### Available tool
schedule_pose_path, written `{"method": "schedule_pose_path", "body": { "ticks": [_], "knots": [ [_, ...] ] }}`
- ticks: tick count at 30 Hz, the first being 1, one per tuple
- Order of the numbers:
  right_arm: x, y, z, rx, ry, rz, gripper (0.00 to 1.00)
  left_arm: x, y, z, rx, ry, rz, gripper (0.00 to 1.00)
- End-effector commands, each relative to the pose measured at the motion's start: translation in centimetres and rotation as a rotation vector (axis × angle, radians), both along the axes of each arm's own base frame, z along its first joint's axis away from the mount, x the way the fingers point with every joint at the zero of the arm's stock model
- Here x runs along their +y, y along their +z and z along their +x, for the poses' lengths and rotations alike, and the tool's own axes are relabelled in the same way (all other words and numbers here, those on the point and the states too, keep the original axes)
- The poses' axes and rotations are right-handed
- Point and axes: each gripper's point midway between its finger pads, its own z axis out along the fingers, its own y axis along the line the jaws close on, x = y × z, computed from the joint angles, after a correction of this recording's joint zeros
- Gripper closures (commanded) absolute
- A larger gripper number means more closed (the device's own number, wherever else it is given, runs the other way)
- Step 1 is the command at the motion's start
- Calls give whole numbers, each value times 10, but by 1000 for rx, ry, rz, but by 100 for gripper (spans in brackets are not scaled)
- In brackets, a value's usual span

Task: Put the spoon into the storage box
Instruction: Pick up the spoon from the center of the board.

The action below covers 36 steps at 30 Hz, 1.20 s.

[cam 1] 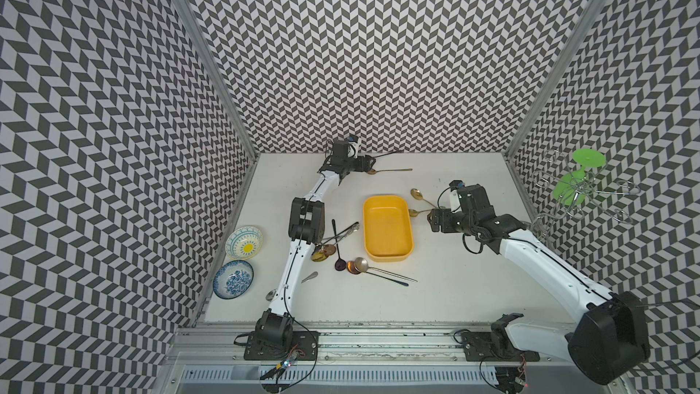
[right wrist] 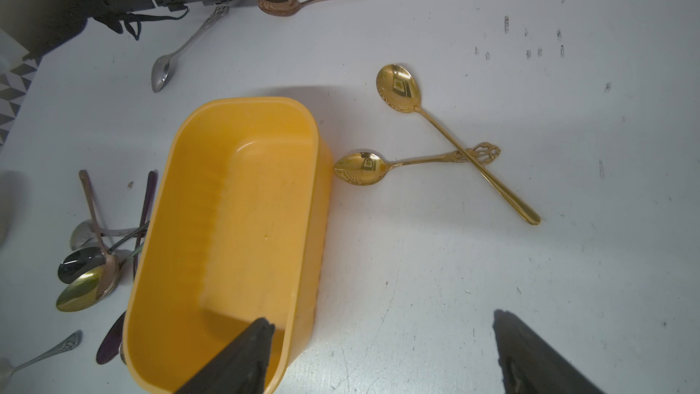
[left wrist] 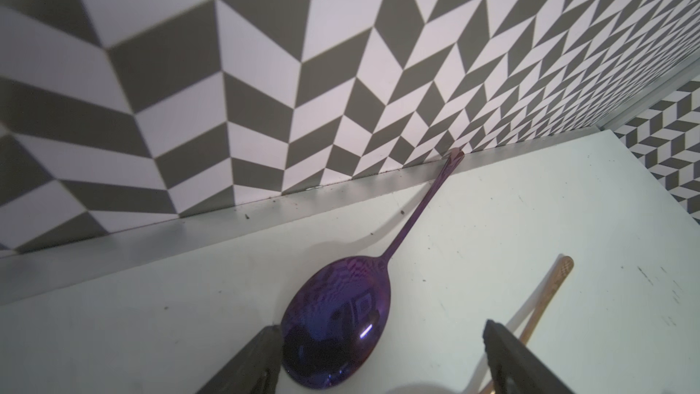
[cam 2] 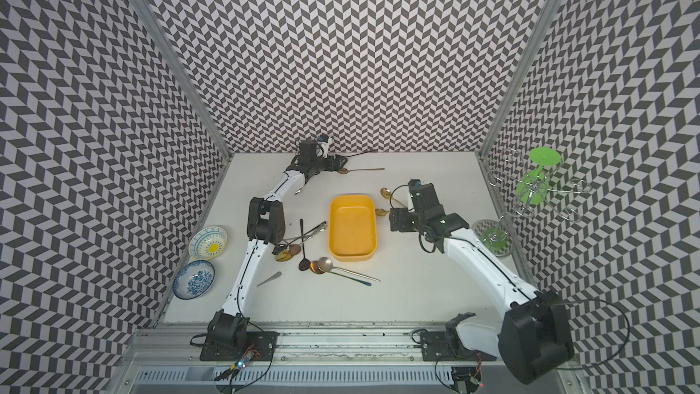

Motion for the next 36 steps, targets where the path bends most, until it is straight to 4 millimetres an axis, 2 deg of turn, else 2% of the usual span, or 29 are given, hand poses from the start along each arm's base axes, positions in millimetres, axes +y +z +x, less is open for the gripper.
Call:
{"method": "schedule_pose_path", "body": {
  "ticks": [1,6,11,20,26,31,34,36],
  "knots": [
    [1,18,6,-41,-1,17,7,-16,-7,-9,28,-46,-34,14],
    [1,23,5,-43,1,17,8,-37,-6,-23,42,-102,-40,14],
    [0,32,10,-72,-9,18,8,-67,7,-41,46,-175,-54,15],
    [5,62,44,-166,-75,81,9,-104,28,-74,77,-267,-69,15],
    [-2,65,87,-148,-225,142,12,-127,41,-102,127,-335,-99,18],
    [1,74,138,-171,-297,215,14,-142,56,-129,160,-393,-117,21],
    [7,72,172,-181,-317,221,16,-141,80,-142,148,-405,-118,21],
    [13,67,198,-182,-324,220,18,-136,105,-147,112,-398,-111,19]
  ]
}}
